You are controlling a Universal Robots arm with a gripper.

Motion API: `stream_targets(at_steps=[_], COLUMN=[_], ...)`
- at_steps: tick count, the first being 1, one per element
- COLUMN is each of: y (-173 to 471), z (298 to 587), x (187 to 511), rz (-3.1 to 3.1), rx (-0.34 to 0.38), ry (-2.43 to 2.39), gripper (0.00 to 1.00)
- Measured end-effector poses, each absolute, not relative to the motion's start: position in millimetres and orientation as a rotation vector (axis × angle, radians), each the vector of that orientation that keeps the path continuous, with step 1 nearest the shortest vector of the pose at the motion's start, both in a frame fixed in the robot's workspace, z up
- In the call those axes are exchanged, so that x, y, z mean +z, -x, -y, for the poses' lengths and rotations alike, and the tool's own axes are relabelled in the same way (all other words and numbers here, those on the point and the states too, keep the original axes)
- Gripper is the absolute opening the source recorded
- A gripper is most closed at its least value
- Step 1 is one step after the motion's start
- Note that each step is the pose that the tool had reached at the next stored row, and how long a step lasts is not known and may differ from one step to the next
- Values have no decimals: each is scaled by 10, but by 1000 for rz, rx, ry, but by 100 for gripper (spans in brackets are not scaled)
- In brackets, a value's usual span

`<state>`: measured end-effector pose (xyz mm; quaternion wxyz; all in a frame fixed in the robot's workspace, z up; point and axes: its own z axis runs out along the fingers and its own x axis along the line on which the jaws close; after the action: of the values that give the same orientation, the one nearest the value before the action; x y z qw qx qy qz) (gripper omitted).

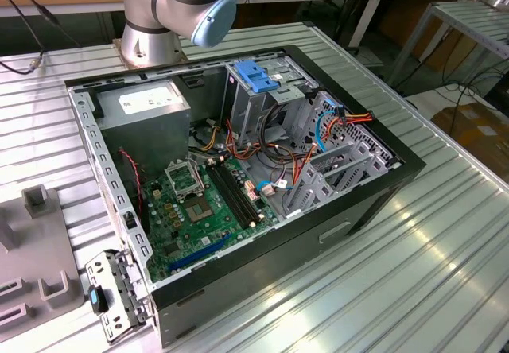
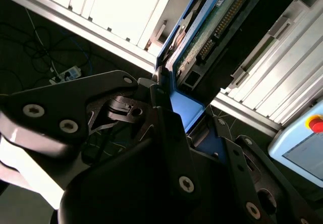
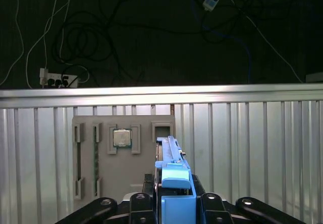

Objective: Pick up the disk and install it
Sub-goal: 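Pick up the disk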

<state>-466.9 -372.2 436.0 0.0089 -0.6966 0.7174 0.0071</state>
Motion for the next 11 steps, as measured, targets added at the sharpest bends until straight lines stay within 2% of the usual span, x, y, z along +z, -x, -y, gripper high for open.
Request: stream_targets(at_steps=[11], y=[4669], z=[3722], x=[4412], rz=[-2241], rx=[22], ry=[2176], gripper=[37])
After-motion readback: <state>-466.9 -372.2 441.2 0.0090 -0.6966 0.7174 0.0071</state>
